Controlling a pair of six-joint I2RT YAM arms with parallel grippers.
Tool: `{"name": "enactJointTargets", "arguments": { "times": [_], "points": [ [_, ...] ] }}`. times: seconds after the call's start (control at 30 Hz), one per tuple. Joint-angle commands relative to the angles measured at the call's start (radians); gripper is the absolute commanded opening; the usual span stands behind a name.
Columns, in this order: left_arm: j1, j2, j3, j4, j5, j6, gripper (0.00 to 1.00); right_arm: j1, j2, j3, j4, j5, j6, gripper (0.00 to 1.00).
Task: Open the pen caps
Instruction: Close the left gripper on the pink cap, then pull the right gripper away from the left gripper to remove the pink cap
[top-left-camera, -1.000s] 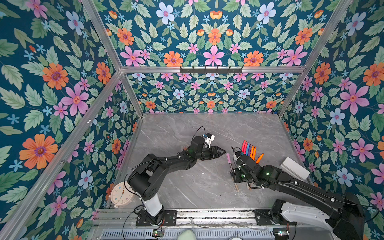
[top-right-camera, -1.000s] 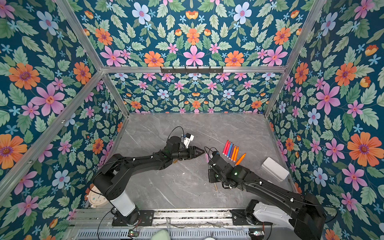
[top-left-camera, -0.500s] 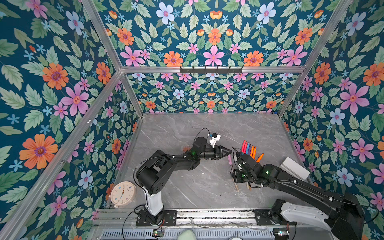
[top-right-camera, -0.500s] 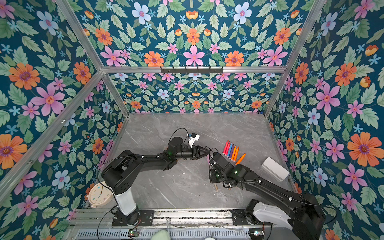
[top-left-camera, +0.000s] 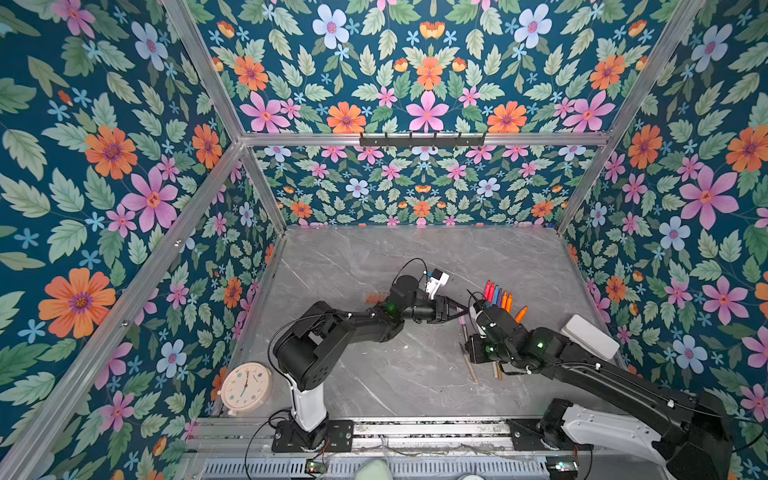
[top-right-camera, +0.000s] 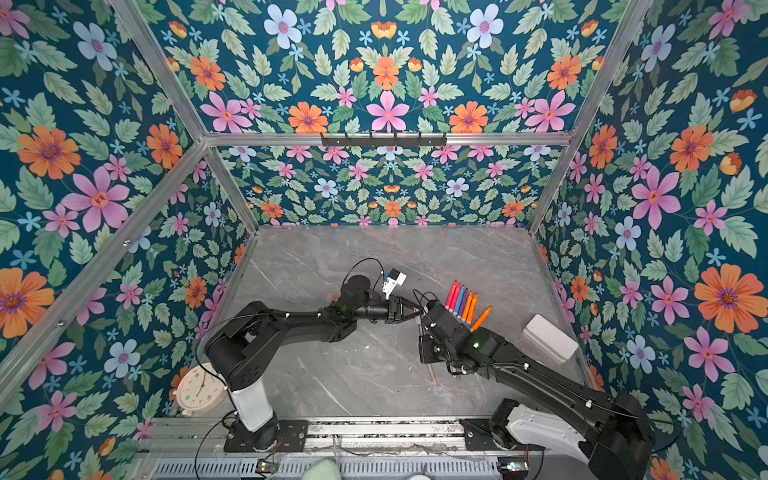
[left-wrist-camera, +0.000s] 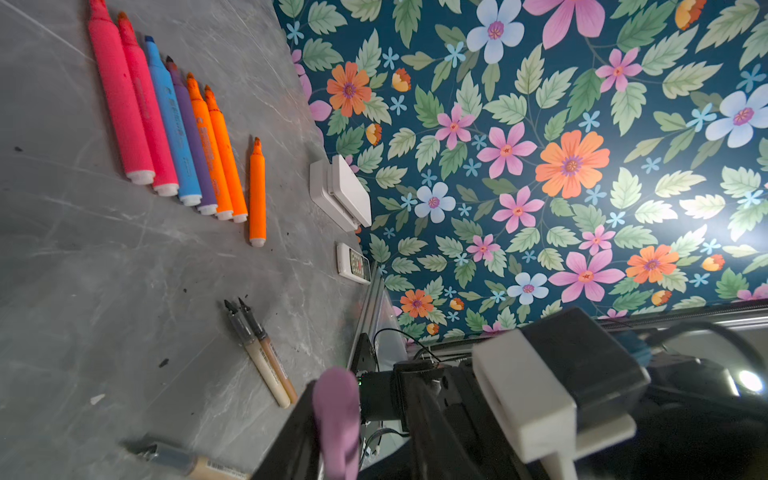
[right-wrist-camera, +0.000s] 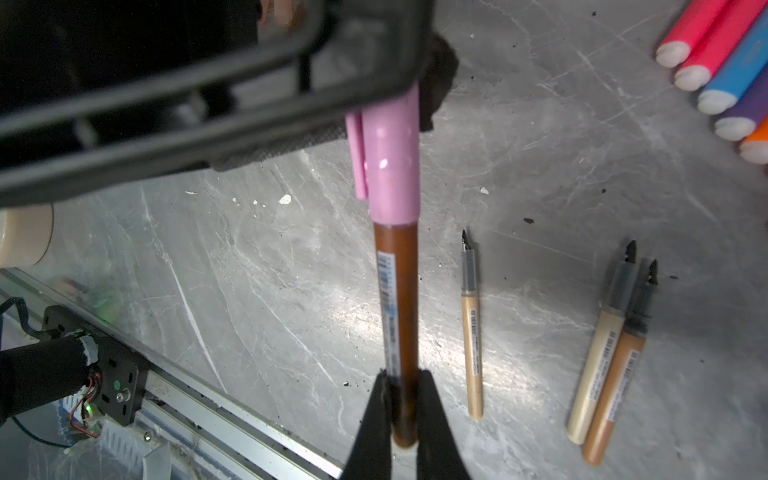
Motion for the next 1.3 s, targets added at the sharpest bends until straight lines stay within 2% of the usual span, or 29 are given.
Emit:
{"name": "enactJointTargets", "arguments": {
  "times": [0.0, 0.17, 0.27, 0.37, 0.43, 0.5, 0.67, 0.77, 0.87, 1.0, 1.17, 1.27],
  "points": [
    [-0.01, -0.006, 0.01, 0.033, 0.047, 0.015, 0.34, -0.006, -0.006, 0.0, -0.014, 0.027, -0.007, 0.0],
    [-0.014, -0.013, 0.003, 0.03, 0.042, 0.024, 0.17, -0.01, -0.021, 0.005, -0.041, 0.047, -0.014, 0.0],
    [-0.013, -0.016, 0.003, 0.019, 0.035, 0.032, 0.0, -0.009, -0.026, 0.005, -0.042, 0.041, -0.013, 0.0],
    [-0.013, -0.016, 0.004, 0.016, 0.033, 0.035, 0.0, -0.008, -0.027, 0.001, -0.039, 0.035, -0.013, 0.02],
    [-0.014, -0.017, 0.006, 0.018, 0.036, 0.034, 0.0, -0.008, -0.033, -0.005, -0.03, 0.032, -0.01, 0.19],
    [-0.016, -0.018, 0.007, 0.018, 0.045, 0.032, 0.0, -0.009, -0.036, -0.007, -0.027, 0.032, -0.007, 0.26],
    [-0.031, -0.018, 0.016, 0.03, 0.066, 0.021, 0.0, -0.008, -0.02, -0.004, -0.024, 0.038, -0.007, 0.3],
    [-0.039, -0.016, 0.021, 0.031, 0.073, 0.024, 0.0, -0.008, -0.015, 0.003, -0.025, 0.046, -0.008, 0.26],
    [-0.041, -0.018, 0.018, 0.024, 0.067, 0.03, 0.0, -0.008, -0.024, 0.003, -0.021, 0.051, -0.009, 0.0],
    [-0.017, -0.032, 0.028, -0.058, 0.004, 0.082, 0.0, -0.008, -0.016, -0.006, -0.012, 0.049, -0.009, 0.0],
    [0.089, -0.006, 0.1, 0.035, -0.022, -0.04, 0.0, 0.017, 0.023, -0.046, 0.045, 0.02, 0.025, 0.0],
    [0.128, -0.009, 0.181, -0.012, -0.06, -0.033, 0.0, 0.07, 0.062, -0.056, 0.076, 0.031, 0.051, 0.0]
  ]
}}
